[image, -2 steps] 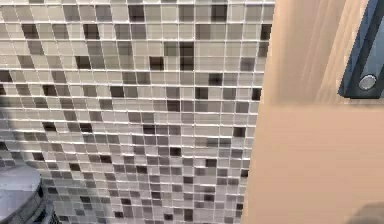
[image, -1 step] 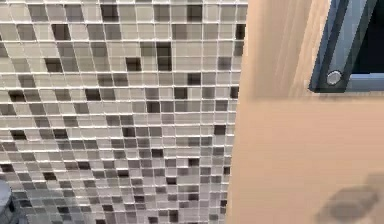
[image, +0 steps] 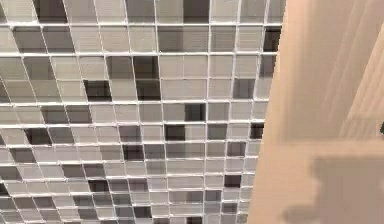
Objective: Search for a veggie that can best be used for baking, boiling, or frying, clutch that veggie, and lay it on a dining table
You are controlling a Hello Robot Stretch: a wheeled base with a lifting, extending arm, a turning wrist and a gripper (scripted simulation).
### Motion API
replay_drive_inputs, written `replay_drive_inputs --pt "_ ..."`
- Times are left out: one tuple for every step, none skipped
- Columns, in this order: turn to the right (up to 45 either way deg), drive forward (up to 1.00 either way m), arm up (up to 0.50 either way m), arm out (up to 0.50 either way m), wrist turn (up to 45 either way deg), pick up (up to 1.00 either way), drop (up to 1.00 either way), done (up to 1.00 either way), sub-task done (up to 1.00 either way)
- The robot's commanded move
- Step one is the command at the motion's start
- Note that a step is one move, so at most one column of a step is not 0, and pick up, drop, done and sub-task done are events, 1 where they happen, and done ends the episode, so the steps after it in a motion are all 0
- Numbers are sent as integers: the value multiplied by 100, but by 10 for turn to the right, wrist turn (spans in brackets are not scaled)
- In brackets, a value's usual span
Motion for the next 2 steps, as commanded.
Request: replay_drive_inputs --pt "450 0 0 0 0 0 0 0 0" --pt "360 0 0 0 0 0 0 0 0"
